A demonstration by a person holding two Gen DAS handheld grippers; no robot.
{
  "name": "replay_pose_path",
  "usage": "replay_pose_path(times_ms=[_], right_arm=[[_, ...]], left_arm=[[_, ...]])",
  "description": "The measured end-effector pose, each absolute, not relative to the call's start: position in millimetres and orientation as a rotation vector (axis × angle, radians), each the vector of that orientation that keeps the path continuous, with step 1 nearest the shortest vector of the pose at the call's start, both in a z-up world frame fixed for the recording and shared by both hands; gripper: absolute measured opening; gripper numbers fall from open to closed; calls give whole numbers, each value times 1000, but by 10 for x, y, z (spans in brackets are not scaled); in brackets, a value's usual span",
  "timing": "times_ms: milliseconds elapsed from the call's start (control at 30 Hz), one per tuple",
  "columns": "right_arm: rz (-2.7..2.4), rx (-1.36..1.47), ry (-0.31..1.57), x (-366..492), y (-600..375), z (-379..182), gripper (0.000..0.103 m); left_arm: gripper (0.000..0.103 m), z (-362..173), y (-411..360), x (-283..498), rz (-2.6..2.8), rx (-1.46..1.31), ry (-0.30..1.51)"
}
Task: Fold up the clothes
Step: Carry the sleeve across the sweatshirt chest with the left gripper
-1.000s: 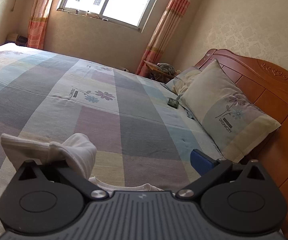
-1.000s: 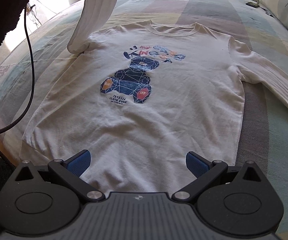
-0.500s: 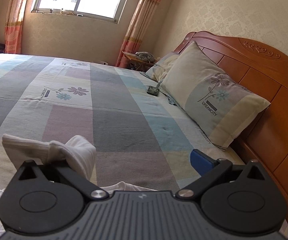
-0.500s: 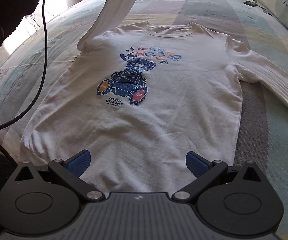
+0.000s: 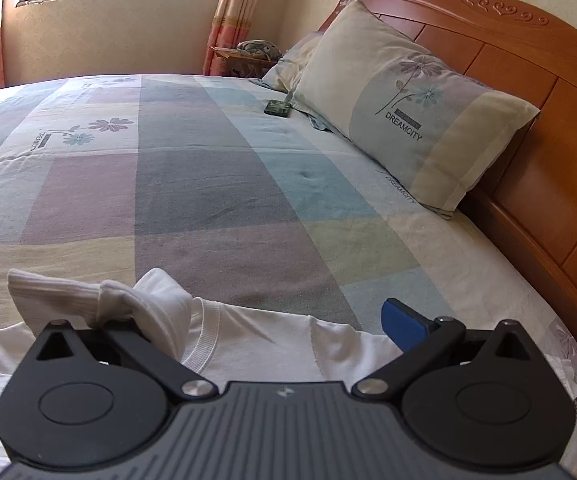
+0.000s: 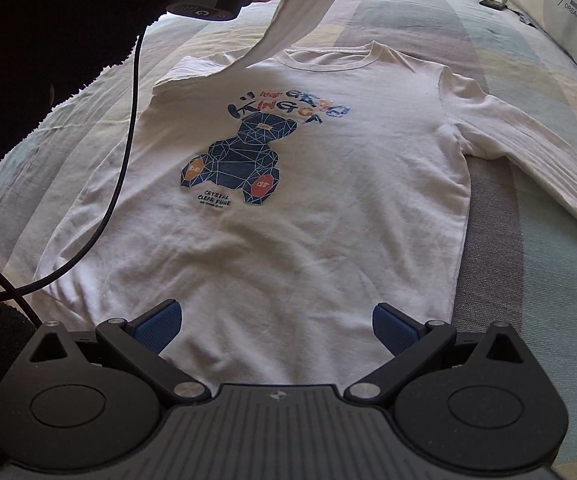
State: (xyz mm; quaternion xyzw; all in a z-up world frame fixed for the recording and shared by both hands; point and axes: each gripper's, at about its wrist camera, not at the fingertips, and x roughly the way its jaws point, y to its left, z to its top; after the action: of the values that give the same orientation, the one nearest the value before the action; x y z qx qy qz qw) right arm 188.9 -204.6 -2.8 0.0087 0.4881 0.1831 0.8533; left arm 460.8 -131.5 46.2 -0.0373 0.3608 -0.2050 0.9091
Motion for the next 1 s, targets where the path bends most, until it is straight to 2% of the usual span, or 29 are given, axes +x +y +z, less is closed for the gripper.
replay_pose_path(times_ms=[433,700,1000], right_arm=[[387,42,1035,1943,-2128,-92,103],[370,62,1044,1948,-2207,-124,103],[356,91,1047,1983,-2189,-169,103]], left_arm=[[102,-460,-1745,4494,-483,8,990],[102,-356,-1596,4247,-561,39,1036],[102,-332,-1045,4311,-461,-239,958]])
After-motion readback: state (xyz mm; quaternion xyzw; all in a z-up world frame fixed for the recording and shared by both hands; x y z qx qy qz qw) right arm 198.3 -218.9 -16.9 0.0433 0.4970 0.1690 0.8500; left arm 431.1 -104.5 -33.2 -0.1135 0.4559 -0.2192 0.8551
